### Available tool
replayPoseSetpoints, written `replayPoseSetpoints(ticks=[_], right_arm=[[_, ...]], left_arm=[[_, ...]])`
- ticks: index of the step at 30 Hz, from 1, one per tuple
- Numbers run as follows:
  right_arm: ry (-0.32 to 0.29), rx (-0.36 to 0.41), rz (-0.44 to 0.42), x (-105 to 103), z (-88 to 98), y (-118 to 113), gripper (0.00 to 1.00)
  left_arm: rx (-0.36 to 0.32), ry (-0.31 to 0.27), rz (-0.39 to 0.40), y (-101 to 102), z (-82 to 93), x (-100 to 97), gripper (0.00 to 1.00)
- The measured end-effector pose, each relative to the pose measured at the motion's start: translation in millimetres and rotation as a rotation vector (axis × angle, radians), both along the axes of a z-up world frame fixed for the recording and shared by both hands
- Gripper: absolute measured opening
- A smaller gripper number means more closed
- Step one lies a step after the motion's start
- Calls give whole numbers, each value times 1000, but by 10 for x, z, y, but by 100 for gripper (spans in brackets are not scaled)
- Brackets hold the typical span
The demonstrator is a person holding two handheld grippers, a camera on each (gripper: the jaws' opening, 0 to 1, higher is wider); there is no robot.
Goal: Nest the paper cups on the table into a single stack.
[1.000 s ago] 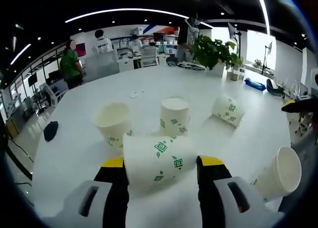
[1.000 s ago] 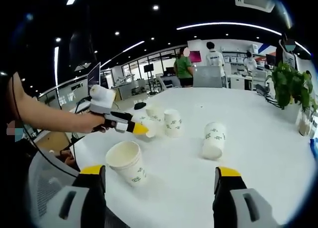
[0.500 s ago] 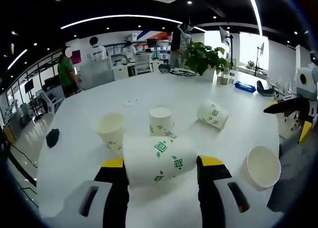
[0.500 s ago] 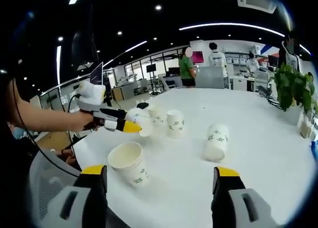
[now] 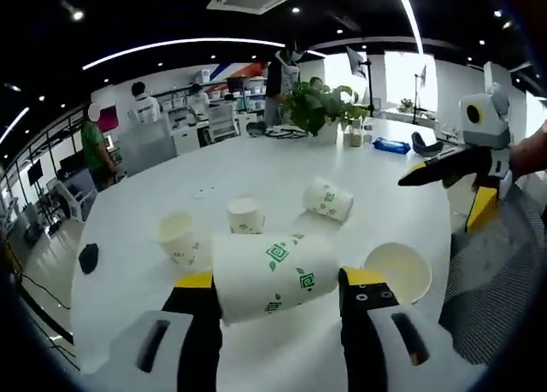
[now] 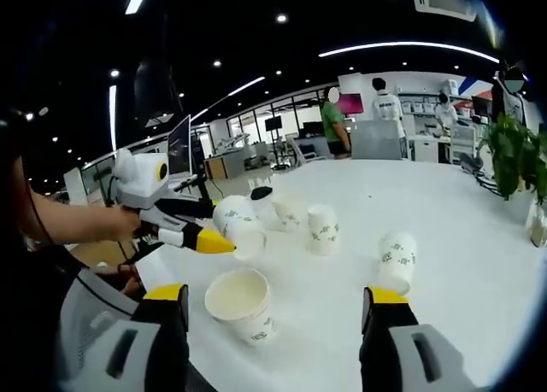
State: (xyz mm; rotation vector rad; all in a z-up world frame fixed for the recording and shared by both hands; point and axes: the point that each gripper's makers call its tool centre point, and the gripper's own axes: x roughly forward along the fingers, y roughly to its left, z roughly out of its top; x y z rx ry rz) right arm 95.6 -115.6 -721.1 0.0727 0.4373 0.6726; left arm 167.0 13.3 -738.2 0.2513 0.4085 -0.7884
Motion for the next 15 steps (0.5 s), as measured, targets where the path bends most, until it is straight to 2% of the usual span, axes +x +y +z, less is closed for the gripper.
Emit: replayPoseSetpoints(ticks=[5,15], right_arm=[[-2,12,17,51,80,66,80],[27,74,42,103,161,242,75]], left_arm=[[-27,3,-34,-34,60,-123,54],[-60,-2,-157,-258,189,-450,54]])
